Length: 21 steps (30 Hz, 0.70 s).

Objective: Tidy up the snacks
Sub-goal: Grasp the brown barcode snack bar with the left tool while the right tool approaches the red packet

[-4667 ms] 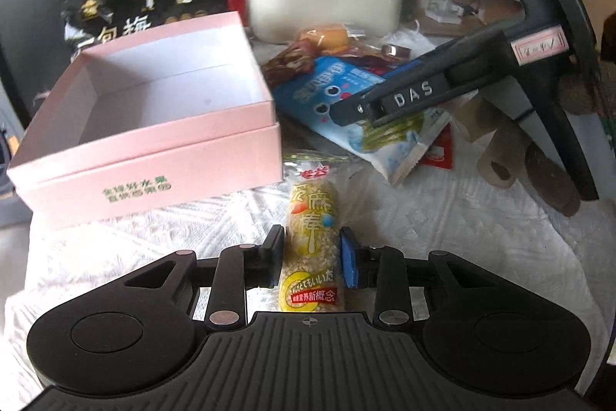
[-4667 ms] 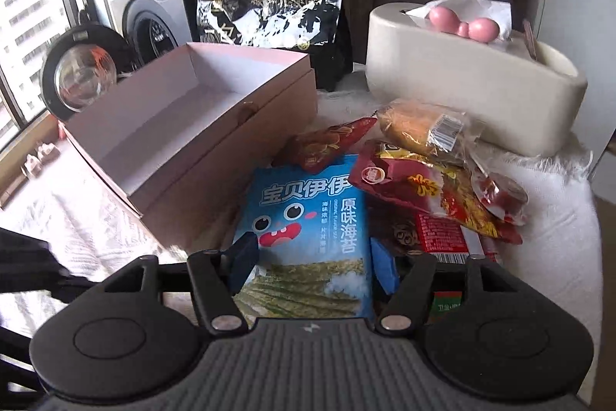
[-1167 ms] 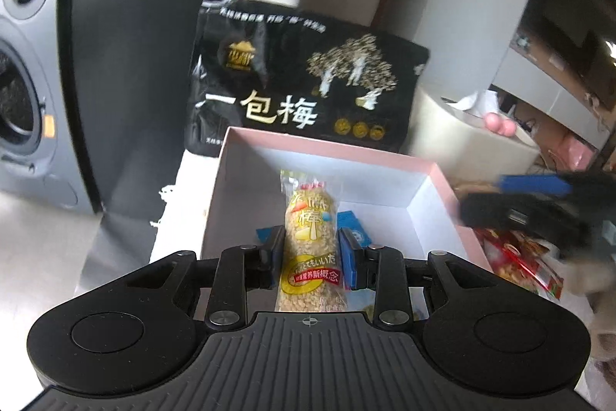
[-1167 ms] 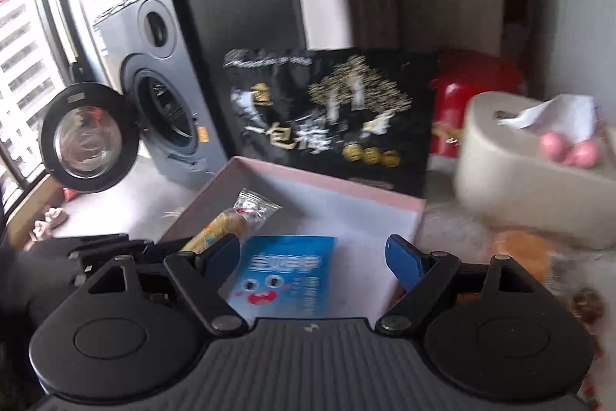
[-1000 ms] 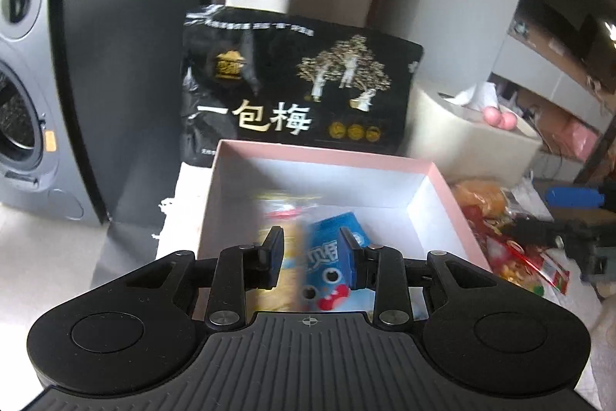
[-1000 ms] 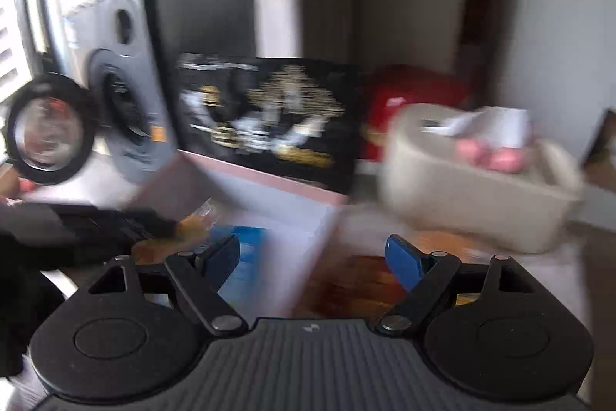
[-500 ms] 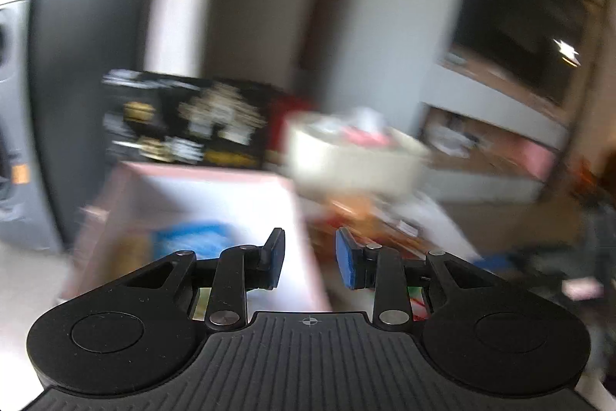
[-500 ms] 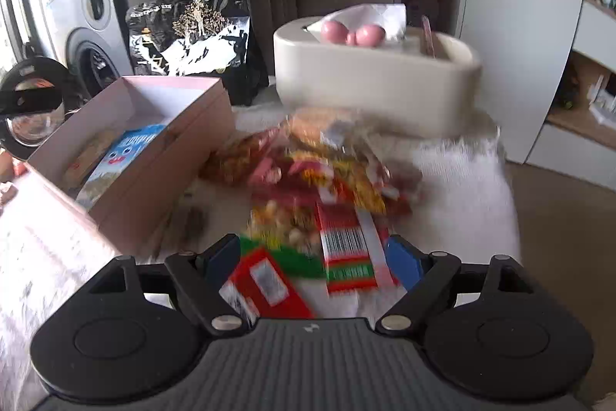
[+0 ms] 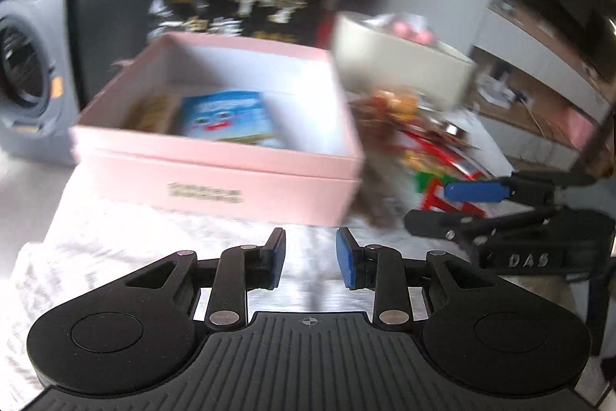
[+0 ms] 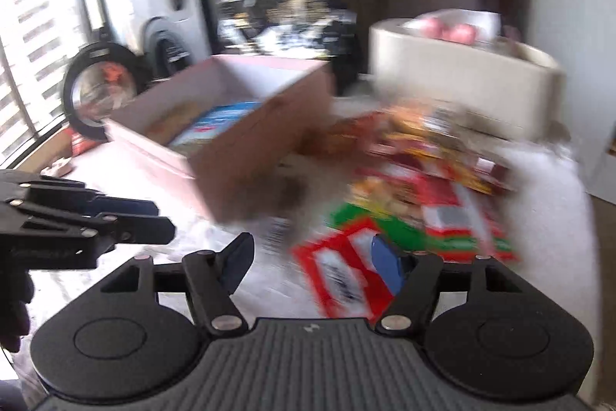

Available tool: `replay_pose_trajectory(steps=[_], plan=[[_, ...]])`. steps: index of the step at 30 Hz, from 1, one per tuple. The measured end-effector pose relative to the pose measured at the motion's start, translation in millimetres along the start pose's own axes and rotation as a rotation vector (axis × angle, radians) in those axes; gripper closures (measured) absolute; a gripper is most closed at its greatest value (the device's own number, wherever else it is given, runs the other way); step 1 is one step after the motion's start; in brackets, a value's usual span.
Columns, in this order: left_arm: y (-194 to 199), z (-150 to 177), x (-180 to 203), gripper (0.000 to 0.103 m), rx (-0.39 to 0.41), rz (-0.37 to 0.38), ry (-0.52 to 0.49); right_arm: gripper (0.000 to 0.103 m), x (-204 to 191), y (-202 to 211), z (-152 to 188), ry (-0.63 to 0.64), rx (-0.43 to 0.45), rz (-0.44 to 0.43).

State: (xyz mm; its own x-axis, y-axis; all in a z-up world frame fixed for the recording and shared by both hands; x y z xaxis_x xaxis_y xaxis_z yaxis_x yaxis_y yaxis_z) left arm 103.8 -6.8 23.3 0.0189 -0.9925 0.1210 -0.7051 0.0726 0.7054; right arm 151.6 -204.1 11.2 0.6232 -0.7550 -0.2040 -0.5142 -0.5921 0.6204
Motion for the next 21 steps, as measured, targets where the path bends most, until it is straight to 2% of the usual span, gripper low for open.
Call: replay_pose_trajectory(steps=[2,7,9,10,11,17,21], plan=[[-3,1,-12,0.07,-0.021,0.004,0.044,0.036,-10,-15,-5,0.008,-0.015,-0.009],[-4,6,-20,0.07,-0.036,0.043,0.065,0.036,-14,-53,-9,-0.002,-0.093,0.061],[-3,6,-21,0.07,-0.032,0.057,0.062,0.044,-18,-54,-9,0.045,-0.102,0.078],[-4,6,-20,0.07,-0.032,0.061,0.061,0.058,-20,-51,-8,0.06,-0.11,0.073],[-5,7,-19,0.07,-0.032,0.063,0.062,0.06,-19,-49,-9,0.061,-0.119,0.063],[-4,10,-10,0.07,-0.041,0.092,0.056,0.06,-18,-22,-1,0.022,-0.13,0.078],[-6,11,4,0.07,-0.054,0.119,0.037,0.06,-23,3,13,-0.038,-0.126,0.022]])
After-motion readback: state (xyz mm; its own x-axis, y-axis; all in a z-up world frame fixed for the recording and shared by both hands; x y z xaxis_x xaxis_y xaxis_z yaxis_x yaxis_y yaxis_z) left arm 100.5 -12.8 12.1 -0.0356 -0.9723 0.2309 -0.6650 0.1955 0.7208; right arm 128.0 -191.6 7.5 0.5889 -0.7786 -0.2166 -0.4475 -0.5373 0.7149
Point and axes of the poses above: each gripper's, at about its wrist camera, not at the fingertips, and y roughly against the way its jaws point, x to its right, z to its underside, the point moved 3 cm from there along -y, roughly the way its jaws point, and after that the axes turned 8 degrees about -z, right-handed, at the moved point
